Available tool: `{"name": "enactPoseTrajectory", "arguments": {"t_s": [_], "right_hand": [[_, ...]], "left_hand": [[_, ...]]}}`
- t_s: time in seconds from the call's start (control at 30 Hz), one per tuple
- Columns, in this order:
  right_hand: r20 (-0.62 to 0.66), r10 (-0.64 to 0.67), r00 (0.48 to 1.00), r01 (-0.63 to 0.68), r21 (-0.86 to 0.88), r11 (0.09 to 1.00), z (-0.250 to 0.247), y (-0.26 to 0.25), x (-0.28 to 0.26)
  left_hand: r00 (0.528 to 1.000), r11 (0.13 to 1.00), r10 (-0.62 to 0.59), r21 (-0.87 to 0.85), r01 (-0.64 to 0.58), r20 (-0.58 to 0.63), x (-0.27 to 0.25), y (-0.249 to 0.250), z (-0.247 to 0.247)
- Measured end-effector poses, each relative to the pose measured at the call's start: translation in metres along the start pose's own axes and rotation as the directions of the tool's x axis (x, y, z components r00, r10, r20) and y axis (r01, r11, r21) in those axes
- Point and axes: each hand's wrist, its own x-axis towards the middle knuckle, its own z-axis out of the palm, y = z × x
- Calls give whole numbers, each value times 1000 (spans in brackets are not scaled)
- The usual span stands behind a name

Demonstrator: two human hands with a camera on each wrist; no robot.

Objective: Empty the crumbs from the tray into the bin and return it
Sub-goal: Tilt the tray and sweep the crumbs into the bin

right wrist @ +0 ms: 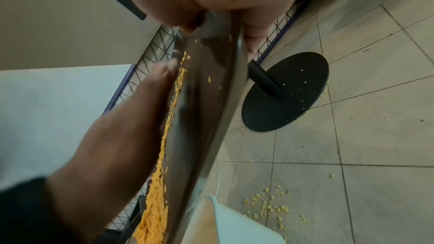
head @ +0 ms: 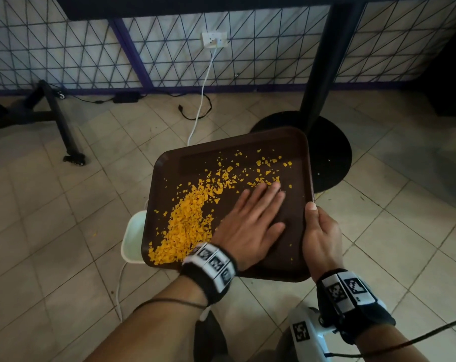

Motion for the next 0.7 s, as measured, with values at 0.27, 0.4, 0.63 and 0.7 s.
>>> {"name": "enactPoseTrajectory", "arguments": {"t_s": [0.27,0.4,0.63,0.7], "right_hand": [[-20,9,1000,-9,-2,1000,-5,2,4],[-17,3,1000,-4,-34,999,-9,-3,2],[-29,-64,998,61,-89,994,-5,-1,2],[-38,-99,994,95,-102,990,-2,-1,2]], "left_hand": [[986,987,-158,33,156,57,19,-11,10],[911,917,-391,-24,397,134,-25,-54,20],[985,986,-163,-51,160,-53,2,-23,-10],[994,998,-43,-41,39,-100,33,-3,-16]]}}
